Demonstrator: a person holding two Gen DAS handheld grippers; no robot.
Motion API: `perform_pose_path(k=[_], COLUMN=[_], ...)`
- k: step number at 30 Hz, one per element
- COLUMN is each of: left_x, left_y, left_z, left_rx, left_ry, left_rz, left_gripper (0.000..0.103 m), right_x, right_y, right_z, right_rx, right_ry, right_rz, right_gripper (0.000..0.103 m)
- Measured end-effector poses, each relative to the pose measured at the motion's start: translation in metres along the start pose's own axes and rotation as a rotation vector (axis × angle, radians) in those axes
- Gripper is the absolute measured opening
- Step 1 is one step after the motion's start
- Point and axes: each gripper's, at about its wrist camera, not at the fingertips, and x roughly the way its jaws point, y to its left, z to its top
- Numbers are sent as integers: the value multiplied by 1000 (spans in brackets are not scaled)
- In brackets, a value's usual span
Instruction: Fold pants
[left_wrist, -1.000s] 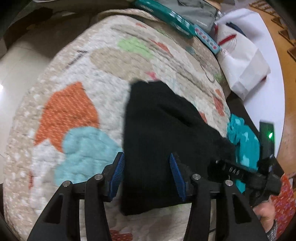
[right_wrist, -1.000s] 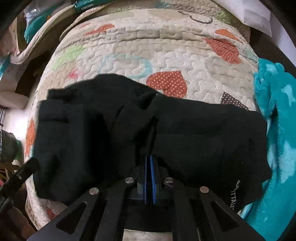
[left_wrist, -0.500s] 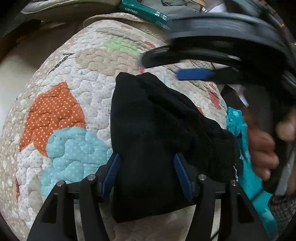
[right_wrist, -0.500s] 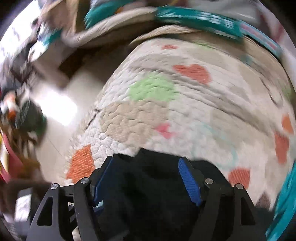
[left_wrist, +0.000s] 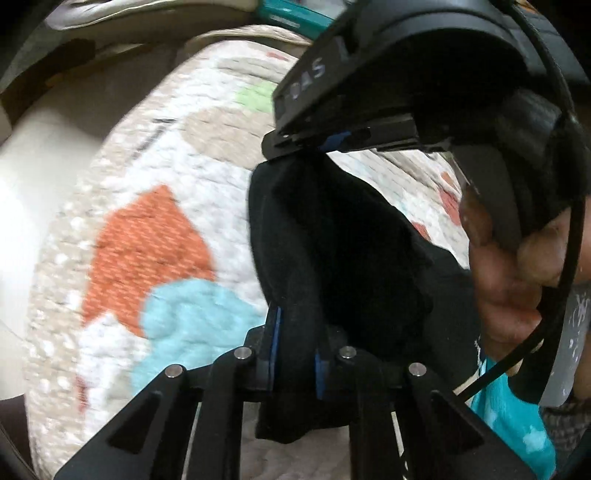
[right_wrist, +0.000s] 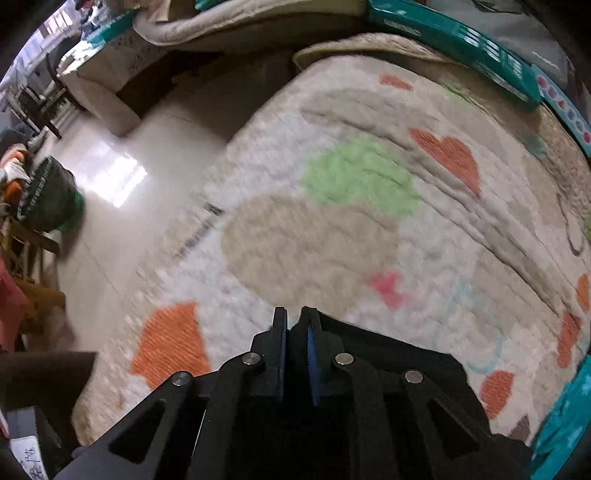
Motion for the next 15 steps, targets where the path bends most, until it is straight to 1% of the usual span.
perform_pose_path(k=[5,6,7,8,10,11,12,13,15], left_x=[-21,-23,-25,-24,-23,-25,-27,-31,-42], left_y=[38,43,48,52,62,66,68,70,71], left_z=[14,17,19,21,21,21,21,21,21], left_rx=[-79,-90,-103,-116,-166,-177,-185,-194,-206], left_ry=[-47,-52,-50,-35,-8,-7,-9,-14,-41], left_rz=[88,100,108,107,96,99,100,93,103], left_gripper=[14,14,14,17,25,29,30,30,33], right_x=[7,9,13,15,9,-2,-14,-31,-55], right_y=[31,35,39,38,30,18,3,-18,-48], right_z=[29,34,38,40,39,36,30,19,-7], right_rx=[-16,-7,4,16,37,58,87,135,198], right_ry=[-31,-38,-45,-51,-61,-84,-111,-147,-182], right_rz=[73,87,98,111,141,149,142,114,76], right_gripper=[11,12,15,17,23,32,45,51,52])
